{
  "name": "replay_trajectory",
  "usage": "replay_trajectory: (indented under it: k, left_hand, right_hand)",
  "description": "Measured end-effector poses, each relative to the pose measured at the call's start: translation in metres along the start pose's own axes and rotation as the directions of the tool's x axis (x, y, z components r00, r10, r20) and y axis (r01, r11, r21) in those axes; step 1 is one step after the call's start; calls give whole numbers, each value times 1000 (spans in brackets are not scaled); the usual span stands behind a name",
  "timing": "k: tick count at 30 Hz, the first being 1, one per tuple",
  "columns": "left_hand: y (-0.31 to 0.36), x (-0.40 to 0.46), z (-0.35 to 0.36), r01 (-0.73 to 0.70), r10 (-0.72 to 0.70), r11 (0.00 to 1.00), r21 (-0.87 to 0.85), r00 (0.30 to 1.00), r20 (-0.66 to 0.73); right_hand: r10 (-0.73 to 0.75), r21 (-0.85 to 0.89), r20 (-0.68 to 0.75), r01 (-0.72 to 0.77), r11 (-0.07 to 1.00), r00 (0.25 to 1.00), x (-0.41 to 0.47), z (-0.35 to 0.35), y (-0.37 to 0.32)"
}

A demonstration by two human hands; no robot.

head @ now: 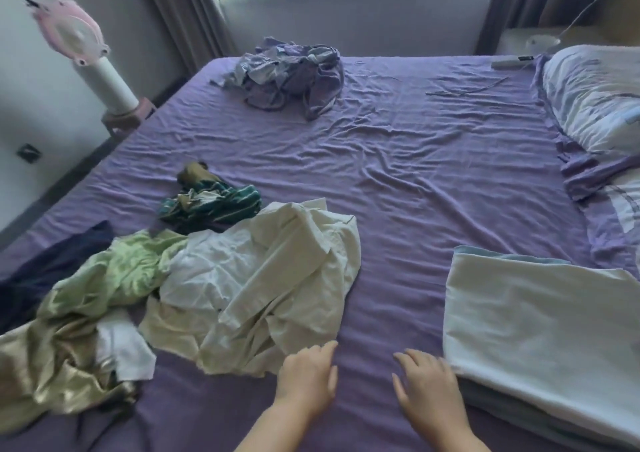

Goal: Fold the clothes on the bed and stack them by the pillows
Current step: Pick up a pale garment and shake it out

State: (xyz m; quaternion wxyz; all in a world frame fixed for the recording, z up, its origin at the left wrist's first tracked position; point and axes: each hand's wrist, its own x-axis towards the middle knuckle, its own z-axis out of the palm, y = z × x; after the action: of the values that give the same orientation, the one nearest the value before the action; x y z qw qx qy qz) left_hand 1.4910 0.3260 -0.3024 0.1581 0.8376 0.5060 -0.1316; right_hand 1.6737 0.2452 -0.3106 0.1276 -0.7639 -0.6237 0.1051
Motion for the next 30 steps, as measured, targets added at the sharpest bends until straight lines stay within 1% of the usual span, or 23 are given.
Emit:
replay_trajectory:
  k: [5, 7, 9, 11, 13, 15, 18, 20, 21, 24, 27, 30]
  left_hand:
    - [-93, -24, -1, 79, -80, 996, 35, 997, 23]
    - [-125, -26, -1, 88, -89, 995, 48, 995, 33]
    - [-156, -23, -2, 80, -79, 996, 41, 997, -11]
    - [-181, -13, -3, 74, -74, 997, 4, 994, -83]
    - [-199, 2, -7, 95, -100, 995, -44, 985, -142]
    - [-209, 23, -10, 93, -110, 989, -116, 982, -152]
    - [-214, 53, -8, -2, -29, 965, -264, 993, -114]
    - [-213, 63, -6, -78, 34, 925, -373, 992, -124]
    - [-212, 64, -6, -105, 48, 905, -413, 988, -147]
    - [-209, 56, -12, -191, 73, 858, -476, 964, -255]
    - [-206, 37, -25, -252, 92, 810, -529, 946, -310]
    - [-201, 13, -41, -292, 105, 777, -558, 934, -342]
  right_hand:
    - [-31, -46, 86, 35, 998, 996, 20, 15, -75]
    - [-12, -47, 146, 19, 999, 989, 27, 25, -102]
    - [15, -52, 212, -4, 999, 977, 35, 37, -128]
    - [61, -69, 223, -46, 997, 973, 47, 52, -149]
    - [162, -67, 230, -151, 986, 959, 64, 65, -166]
    - [299, -13, 226, -304, 953, 927, 81, 79, -174]
    - [487, 136, 244, -527, 839, 839, 95, 98, -172]
    - [551, 169, 254, -597, 784, 795, 94, 106, -166]
    - [561, 158, 232, -600, 784, 794, 92, 108, -164]
    - [515, 163, 122, -529, 833, 849, 84, 100, -162]
    - [452, 287, -8, -431, 856, 892, 74, 79, -164]
    - [402, 377, -161, -321, 869, 901, 54, 49, -165]
